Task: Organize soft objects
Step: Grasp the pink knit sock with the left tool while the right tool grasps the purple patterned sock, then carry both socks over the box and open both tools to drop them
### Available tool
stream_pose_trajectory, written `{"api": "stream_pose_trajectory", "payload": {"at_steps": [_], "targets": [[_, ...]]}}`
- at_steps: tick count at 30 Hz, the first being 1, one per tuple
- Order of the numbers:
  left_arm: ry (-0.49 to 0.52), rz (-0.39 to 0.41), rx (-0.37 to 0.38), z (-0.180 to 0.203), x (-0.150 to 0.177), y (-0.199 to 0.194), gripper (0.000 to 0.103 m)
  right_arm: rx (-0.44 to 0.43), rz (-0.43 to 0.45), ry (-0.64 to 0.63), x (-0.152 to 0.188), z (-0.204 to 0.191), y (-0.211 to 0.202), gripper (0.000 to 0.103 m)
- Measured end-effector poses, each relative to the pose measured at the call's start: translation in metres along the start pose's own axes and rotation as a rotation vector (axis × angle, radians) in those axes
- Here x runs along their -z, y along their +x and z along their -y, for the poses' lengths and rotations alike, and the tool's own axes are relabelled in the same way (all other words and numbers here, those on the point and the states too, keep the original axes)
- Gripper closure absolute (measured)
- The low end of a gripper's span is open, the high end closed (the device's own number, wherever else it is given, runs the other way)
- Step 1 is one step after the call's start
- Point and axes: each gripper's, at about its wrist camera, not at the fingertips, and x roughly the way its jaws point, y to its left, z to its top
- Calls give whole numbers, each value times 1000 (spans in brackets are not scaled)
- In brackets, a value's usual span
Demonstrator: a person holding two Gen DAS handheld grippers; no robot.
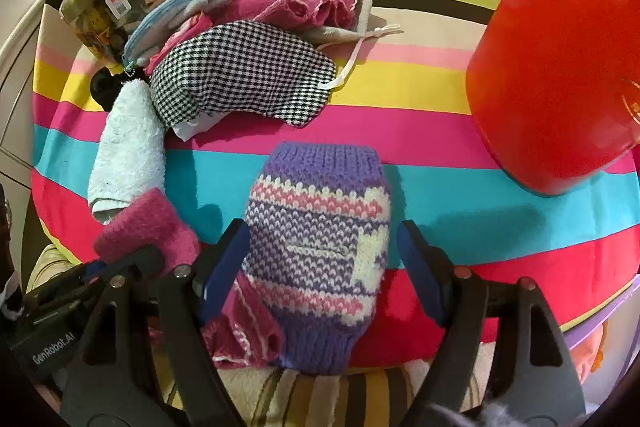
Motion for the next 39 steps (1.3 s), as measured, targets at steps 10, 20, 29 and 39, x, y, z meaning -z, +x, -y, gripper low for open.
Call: {"api": "stream_pose_trajectory", "payload": {"at_steps": [10, 20, 29, 39], "targets": [[101, 72, 39, 18, 7, -13, 89, -21, -10, -4, -6, -2, 13, 37], [149, 185, 85, 26, 14, -36, 90, -39, 63, -13, 0, -5, -2, 78], [171, 281, 91, 38, 20, -61, 90, -47, 173, 31, 11, 17, -46, 80], [233, 335, 130, 72, 31, -89, 90, -49, 264, 134, 42, 67, -104, 80]]}}
